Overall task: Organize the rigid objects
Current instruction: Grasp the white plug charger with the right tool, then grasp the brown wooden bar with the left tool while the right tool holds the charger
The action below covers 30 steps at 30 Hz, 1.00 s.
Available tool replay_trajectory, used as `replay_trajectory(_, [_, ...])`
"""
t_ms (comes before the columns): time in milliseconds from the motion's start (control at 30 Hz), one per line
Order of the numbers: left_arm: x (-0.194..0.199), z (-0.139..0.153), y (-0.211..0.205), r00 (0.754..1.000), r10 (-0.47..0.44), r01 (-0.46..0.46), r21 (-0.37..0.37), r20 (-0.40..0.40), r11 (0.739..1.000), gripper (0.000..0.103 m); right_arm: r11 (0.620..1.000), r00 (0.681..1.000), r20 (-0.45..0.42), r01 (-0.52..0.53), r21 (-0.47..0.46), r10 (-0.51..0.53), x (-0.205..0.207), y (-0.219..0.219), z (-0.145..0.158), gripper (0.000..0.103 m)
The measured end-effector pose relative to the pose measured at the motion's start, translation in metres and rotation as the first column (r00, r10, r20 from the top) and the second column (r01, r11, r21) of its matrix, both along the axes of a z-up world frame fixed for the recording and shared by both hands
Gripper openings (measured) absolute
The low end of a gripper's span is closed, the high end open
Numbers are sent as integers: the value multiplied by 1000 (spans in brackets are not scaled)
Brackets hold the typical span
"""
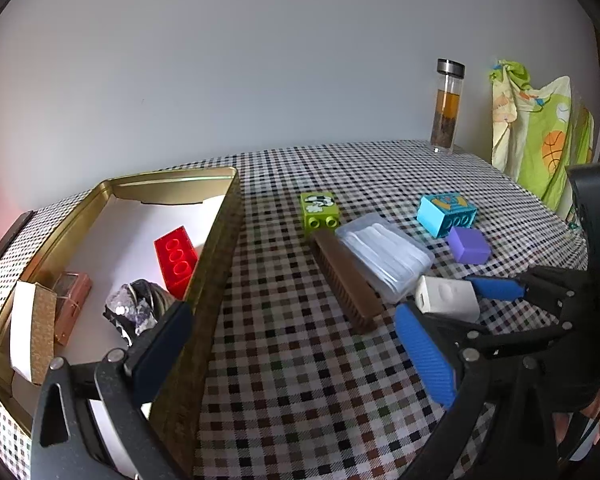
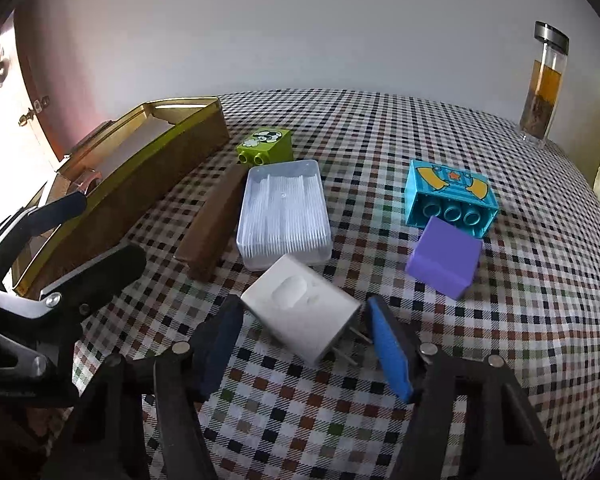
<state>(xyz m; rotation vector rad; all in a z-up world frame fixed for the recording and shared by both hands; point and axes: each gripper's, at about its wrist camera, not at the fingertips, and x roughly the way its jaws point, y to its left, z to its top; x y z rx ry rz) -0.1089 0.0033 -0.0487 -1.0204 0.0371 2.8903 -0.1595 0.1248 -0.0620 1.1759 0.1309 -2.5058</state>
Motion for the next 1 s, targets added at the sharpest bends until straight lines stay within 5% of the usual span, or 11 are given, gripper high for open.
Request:
replay_trajectory(433, [0,5,19,999,-28,28,-41,-19,999,102,995,993,-93,62,-74,-68,14,20,17,62])
replay_trajectory(633, [-15,0,32,999,-40,41,-67,19,997,81,990,980,-145,128,-59,-135,15,40,23,62])
replay_trajectory(1000, [-44,-16,31,991,3,1,-30,133,1000,62,987,979,-147,132,-93,-145,13,42,22,62])
